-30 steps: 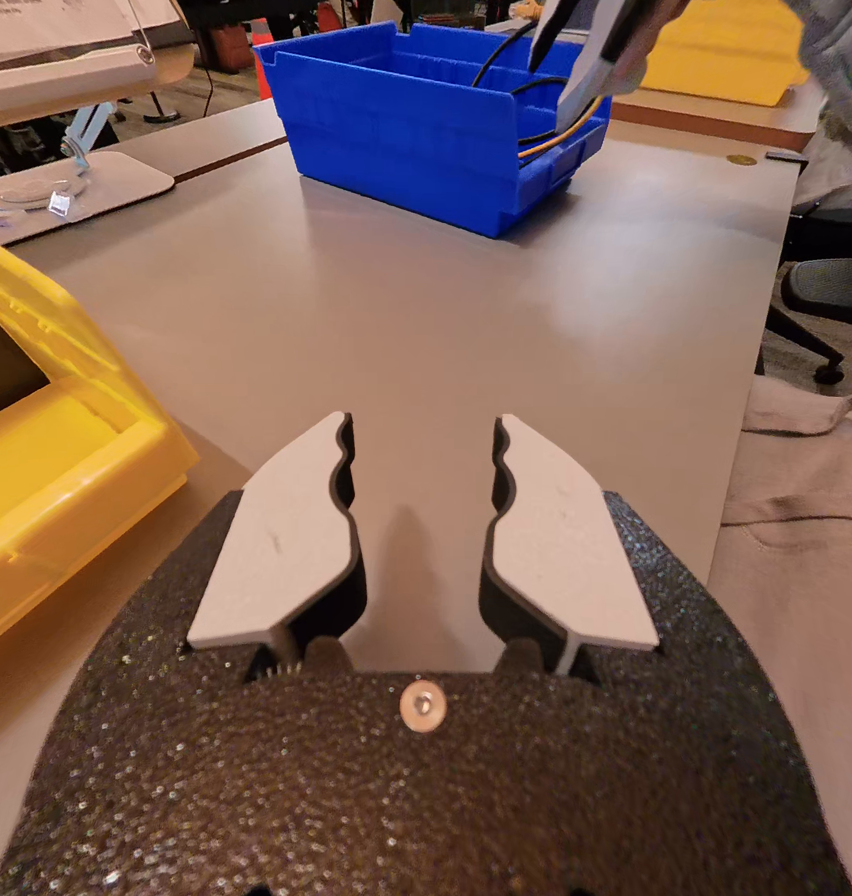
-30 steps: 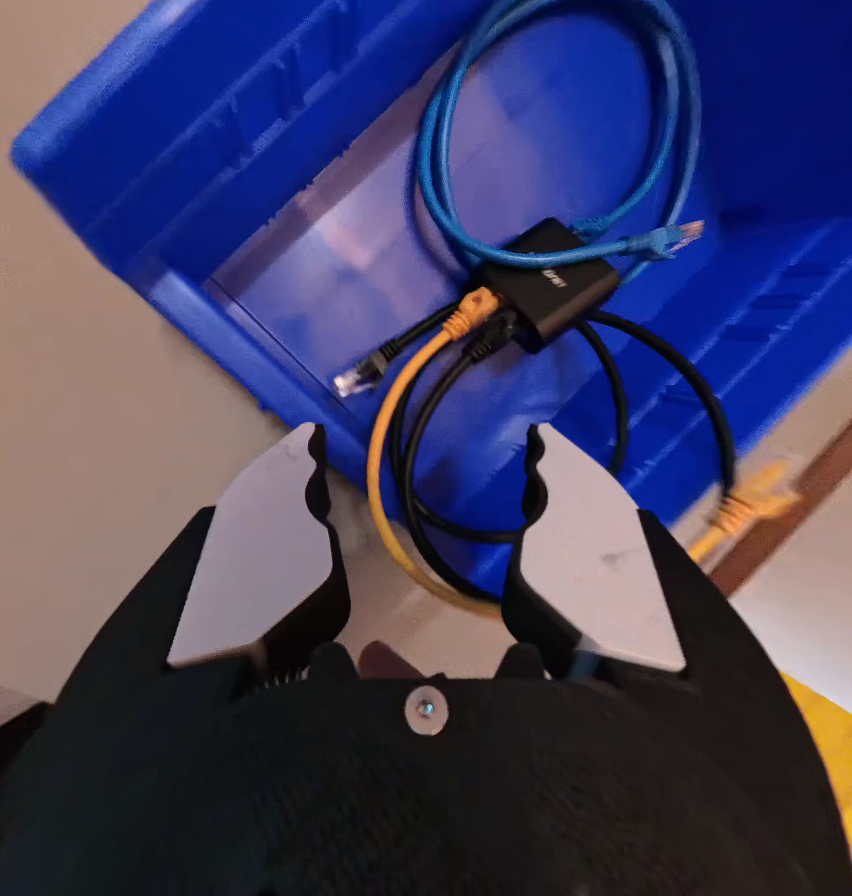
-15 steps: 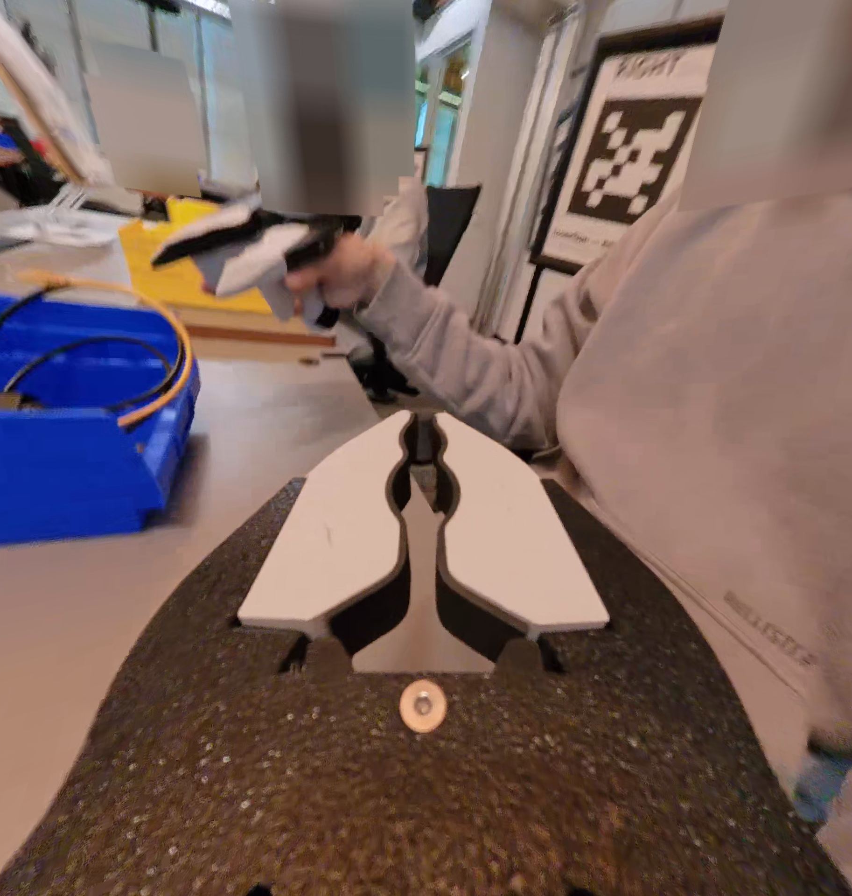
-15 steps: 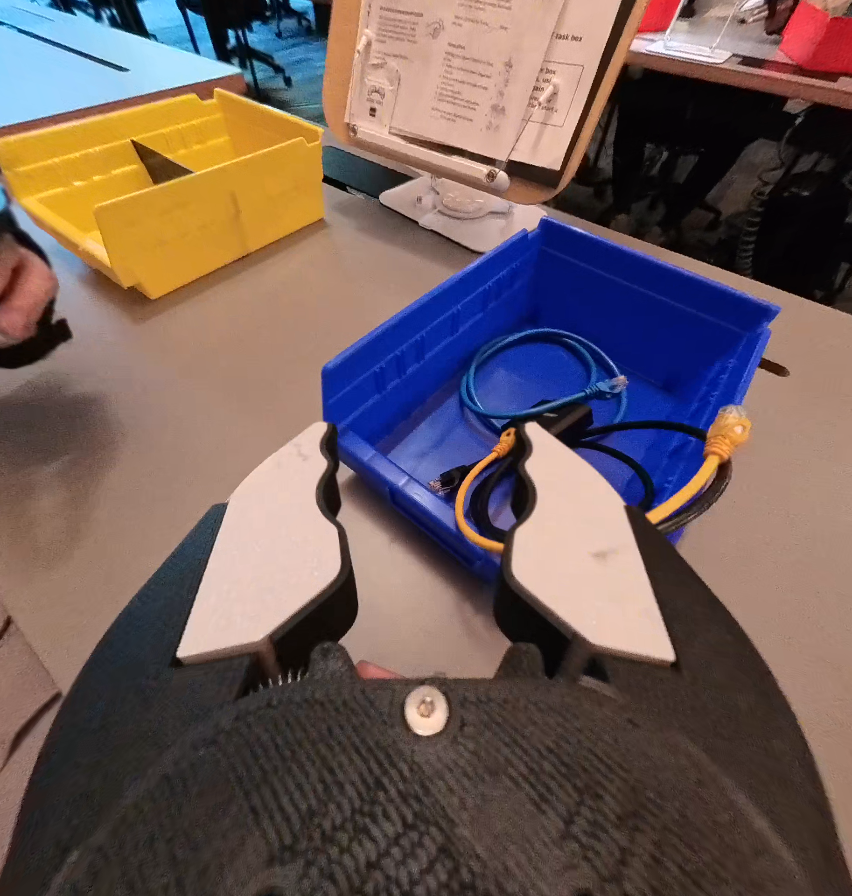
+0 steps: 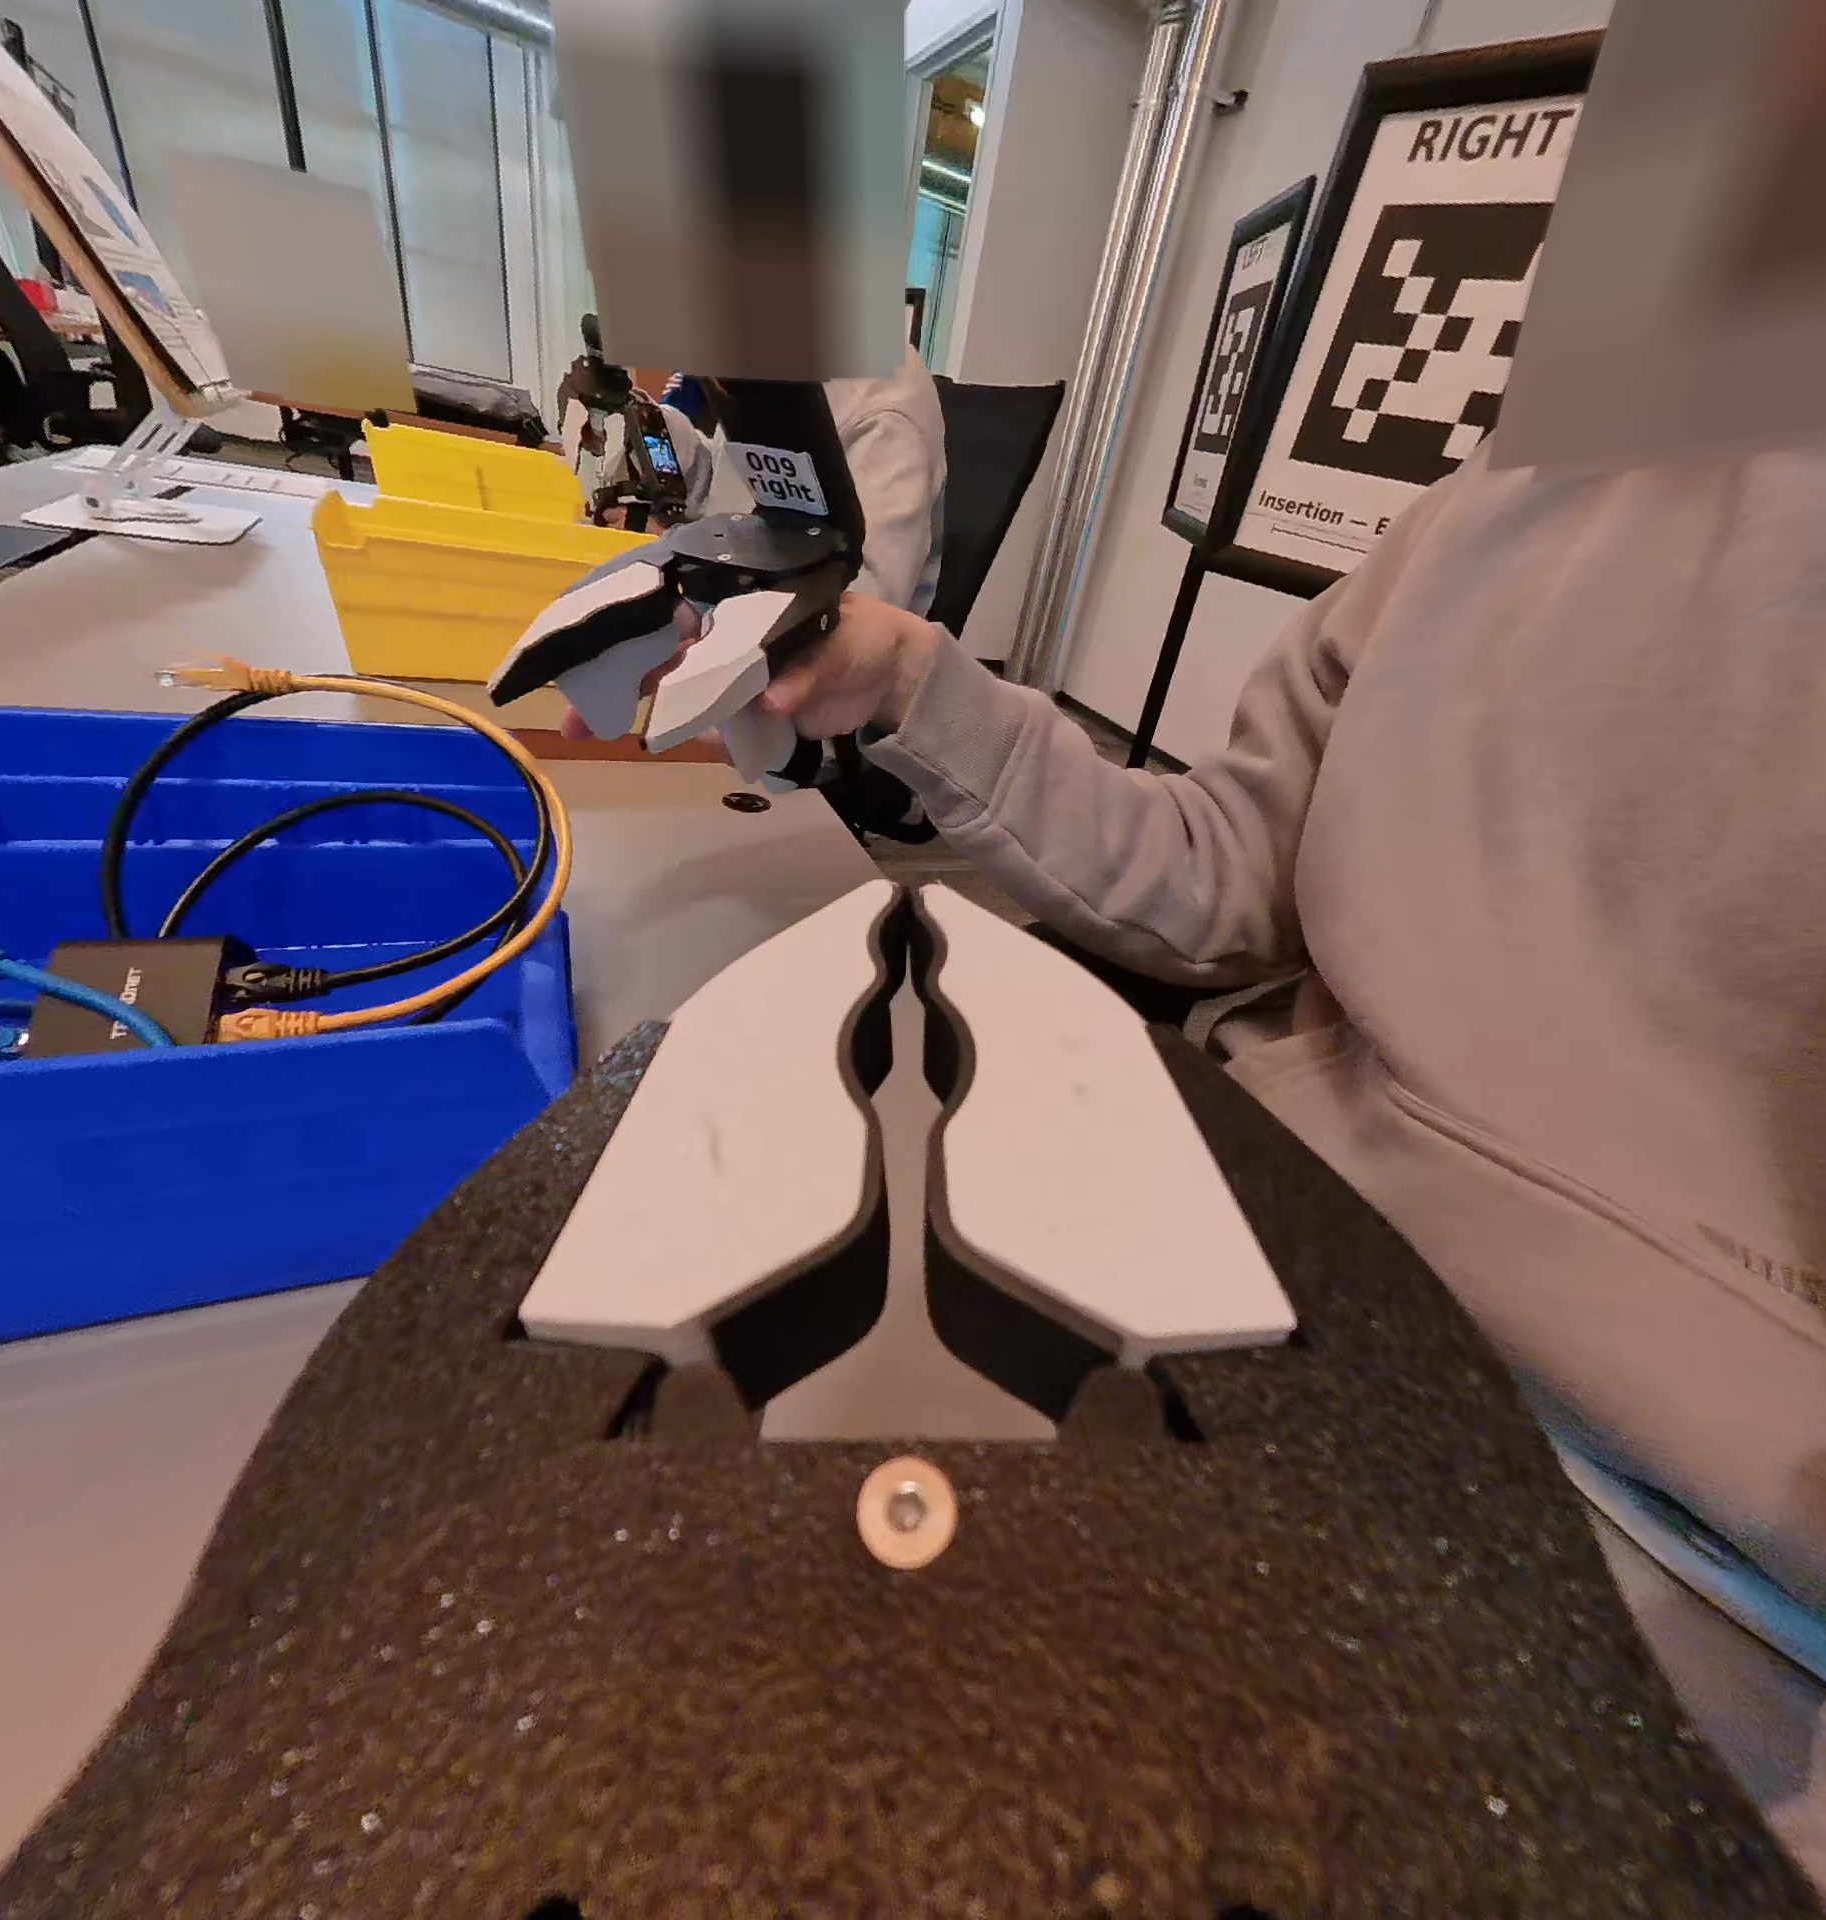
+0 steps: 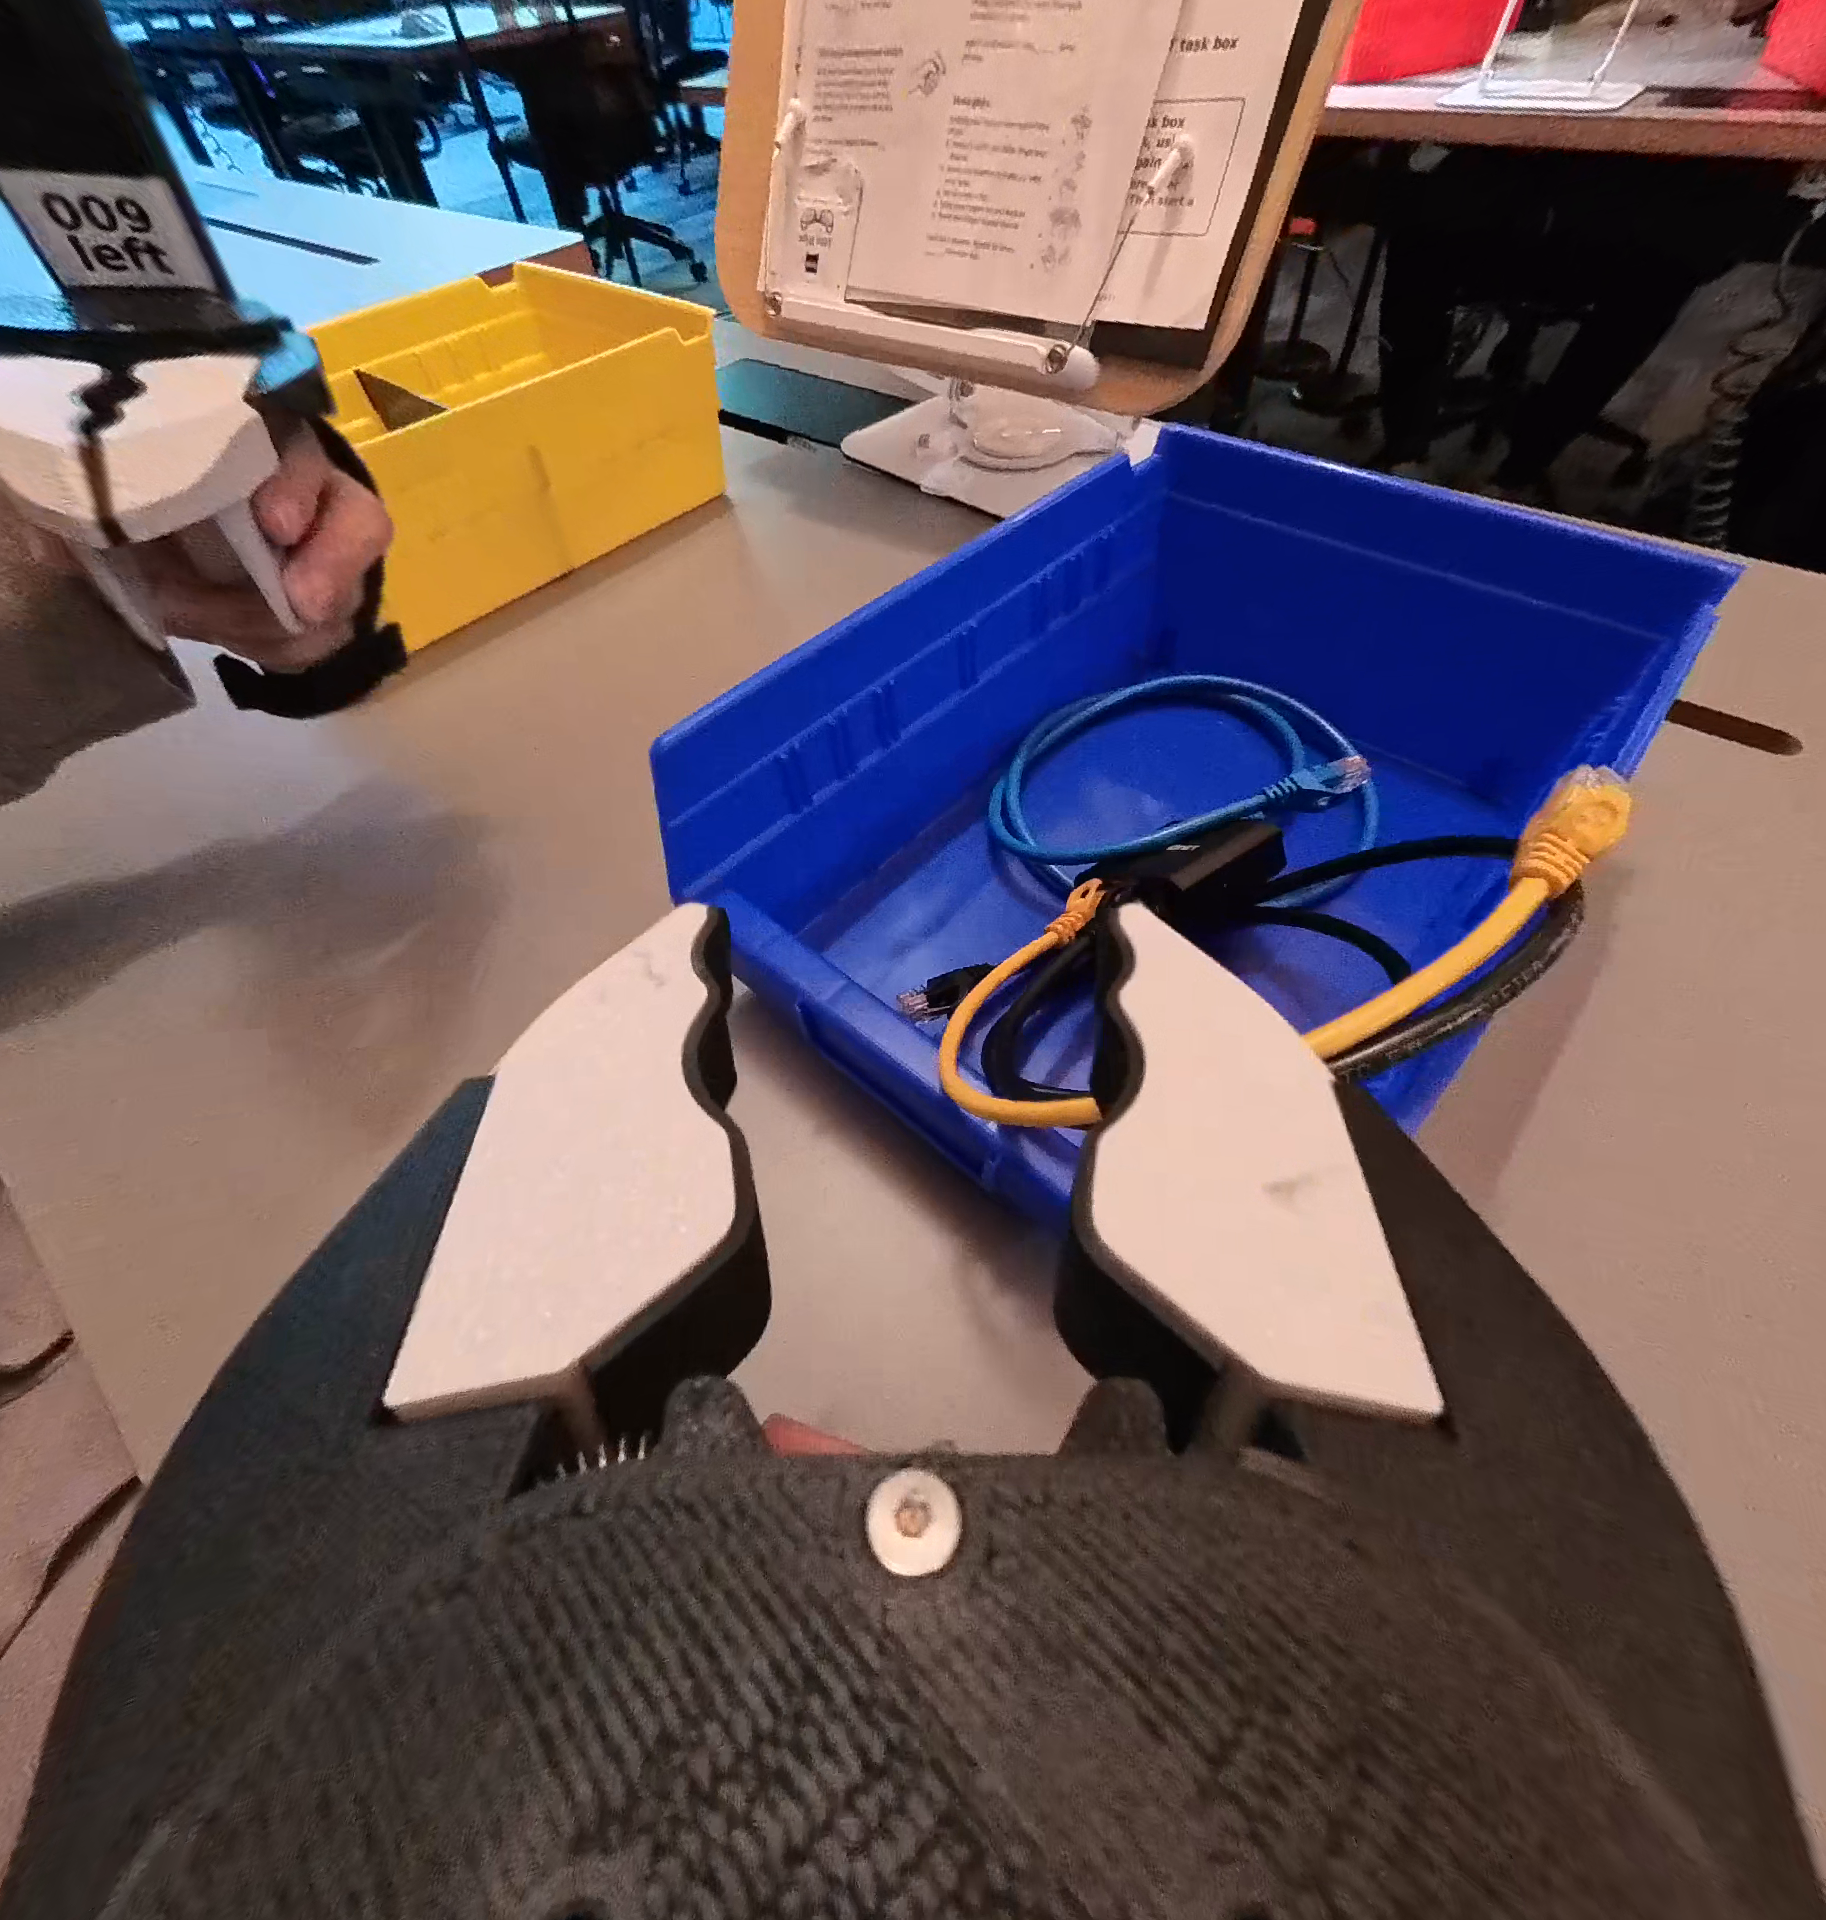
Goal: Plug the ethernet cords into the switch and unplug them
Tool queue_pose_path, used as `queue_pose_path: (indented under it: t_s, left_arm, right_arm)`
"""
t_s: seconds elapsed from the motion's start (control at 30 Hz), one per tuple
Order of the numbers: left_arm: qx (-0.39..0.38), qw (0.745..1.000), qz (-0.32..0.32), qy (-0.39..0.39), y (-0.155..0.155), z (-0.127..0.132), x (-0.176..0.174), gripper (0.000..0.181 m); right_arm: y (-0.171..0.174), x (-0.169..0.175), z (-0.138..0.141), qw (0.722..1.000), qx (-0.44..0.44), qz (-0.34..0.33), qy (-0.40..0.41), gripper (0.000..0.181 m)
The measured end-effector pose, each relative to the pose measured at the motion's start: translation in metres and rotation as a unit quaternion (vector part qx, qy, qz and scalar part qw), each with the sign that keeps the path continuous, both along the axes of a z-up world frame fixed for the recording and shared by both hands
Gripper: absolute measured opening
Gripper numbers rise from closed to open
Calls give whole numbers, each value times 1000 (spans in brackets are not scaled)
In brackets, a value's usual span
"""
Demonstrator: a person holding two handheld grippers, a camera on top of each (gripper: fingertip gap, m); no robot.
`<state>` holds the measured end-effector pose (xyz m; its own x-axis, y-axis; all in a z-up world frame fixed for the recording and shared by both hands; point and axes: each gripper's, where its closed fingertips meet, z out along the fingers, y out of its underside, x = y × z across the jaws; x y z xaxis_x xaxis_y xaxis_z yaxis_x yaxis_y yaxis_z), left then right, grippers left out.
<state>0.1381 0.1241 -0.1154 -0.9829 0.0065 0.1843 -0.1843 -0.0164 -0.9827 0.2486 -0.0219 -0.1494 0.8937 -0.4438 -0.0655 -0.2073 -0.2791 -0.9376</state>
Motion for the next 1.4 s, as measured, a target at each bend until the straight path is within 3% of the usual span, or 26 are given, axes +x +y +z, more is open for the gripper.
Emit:
queue_pose_path:
  t_s: [0.23, 0.3, 0.33, 0.4, 0.43, 0.47, 0.6, 0.67, 0.73, 0.83, 0.97, 1.1, 1.27, 1.4]
  left_arm:
    - [21, 1000, 14, 16, -11, -12, 16, 0]
    - [44, 994, 96, 18, -10, -20, 41, 0]
    - [64, 982, 174, 31, -4, -28, 65, 0]
    - [116, 923, 357, 83, 24, -50, 113, 0]
    - [132, 894, 415, 106, 36, -57, 125, 7]
    - [136, 873, 451, 127, 42, -61, 131, 15]
    - [167, 831, 506, 159, 37, -67, 143, 47]
    - [174, 823, 515, 168, 22, -65, 145, 62]
    - [157, 830, 508, 168, -4, -55, 148, 81]
    - [196, 809, 526, 171, -27, -59, 157, 86]
    - [316, 757, 533, 207, -29, -98, 180, 74]
    - [406, 705, 551, 187, -5, -130, 198, 37]
    - [397, 708, 548, 198, 19, -129, 187, 14]
    - [415, 735, 503, 186, 48, -130, 135, 11]
  right_arm:
    - [0, -1, 0, 1000, -3, 4, -2, 67]
    - [-2, 5, -2, 1000, -7, -2, -4, 67]
    - [-2, 5, -2, 1000, -9, -4, -8, 67]
    - [-4, 9, -2, 1000, -13, -11, -12, 67]
    - [-4, 10, -3, 1000, -15, -14, -12, 67]
    - [-5, 12, -4, 1000, -17, -17, -13, 67]
    - [-9, 19, -4, 999, -29, -35, -28, 67]
    - [-14, 25, -4, 997, -36, -55, -36, 66]
    - [-25, 38, 3, 993, -35, -100, -56, 65]
    - [-36, 48, 10, 987, -32, -143, -72, 63]
    - [-44, 50, 8, 981, -65, -161, -90, 64]
    - [-43, 49, 14, 980, -59, -160, -103, 64]
    - [-42, 41, 26, 981, -52, -154, -109, 64]
    - [-39, 24, 44, 976, -81, -136, -150, 69]
